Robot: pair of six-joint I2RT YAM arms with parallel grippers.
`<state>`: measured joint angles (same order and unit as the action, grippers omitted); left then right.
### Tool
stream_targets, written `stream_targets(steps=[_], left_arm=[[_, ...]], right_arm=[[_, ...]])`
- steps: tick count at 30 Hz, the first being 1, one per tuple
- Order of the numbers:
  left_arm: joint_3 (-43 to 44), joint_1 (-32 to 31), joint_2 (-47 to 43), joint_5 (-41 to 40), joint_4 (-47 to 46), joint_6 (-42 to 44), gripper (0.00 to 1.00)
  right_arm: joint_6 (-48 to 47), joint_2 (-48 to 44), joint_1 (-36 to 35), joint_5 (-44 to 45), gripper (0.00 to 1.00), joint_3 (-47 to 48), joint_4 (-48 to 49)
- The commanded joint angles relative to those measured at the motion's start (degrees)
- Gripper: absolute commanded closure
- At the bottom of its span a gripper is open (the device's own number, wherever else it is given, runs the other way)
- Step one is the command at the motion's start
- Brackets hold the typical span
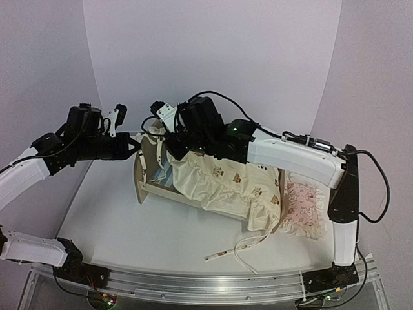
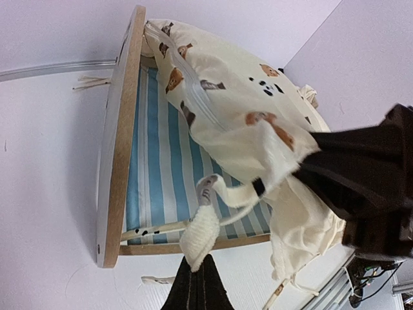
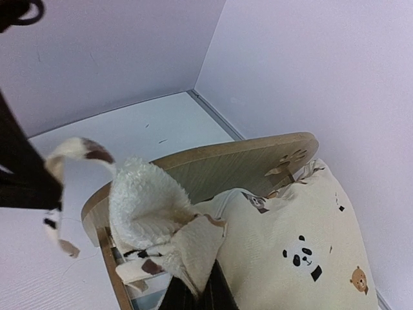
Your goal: Set up the pet bed
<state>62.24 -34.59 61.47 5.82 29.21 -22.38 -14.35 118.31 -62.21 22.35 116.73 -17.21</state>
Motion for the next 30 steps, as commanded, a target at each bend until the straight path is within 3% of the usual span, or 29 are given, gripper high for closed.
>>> stream_targets(steps=[1, 7, 14, 18, 20, 24, 27, 30], left_arm=[[1.5, -0.2, -2.6, 0.0, 7.4, -2.2, 1.00], [-0.7, -0.2, -5.8, 7.4, 7.1, -4.0, 1.00], [-5.6, -0.2, -7.4, 21.1, 3.0, -6.3, 0.99], [-9.1, -0.2, -7.0, 28.6, 0.4, -5.4, 0.91], [-10.3, -0.4, -6.6, 32.5, -1.3, -4.2, 0.80], [-10.4, -0.5, -6.9, 32.2, -1.4, -1.5, 0.56], [-9.4, -0.5, -7.6, 26.2, -0.8, -0.7, 0.54], [-9.3, -0.5, -7.5, 11.7, -0.6, -0.9, 0.58]], right_arm=[[-0.3, 6.2, 1.1, 0.4, 1.00, 8.5, 3.9], [-0.2, 9.1, 1.8, 2.3, 1.00, 9.9, 9.1], [0.1, 2.4, 2.0, 2.8, 1.00, -2.1, 14.0], [0.4, -2.6, 2.0, 1.3, 1.00, -9.0, 15.5], [0.5, -4.9, 2.0, 0.7, 1.00, -11.9, 16.0], [0.9, -7.9, 2.0, 0.4, 1.00, -15.5, 16.7], [0.8, -9.3, 2.1, 0.2, 1.00, -16.6, 16.6], [1.0, -10.2, 2.0, -0.2, 1.00, -17.6, 16.7]])
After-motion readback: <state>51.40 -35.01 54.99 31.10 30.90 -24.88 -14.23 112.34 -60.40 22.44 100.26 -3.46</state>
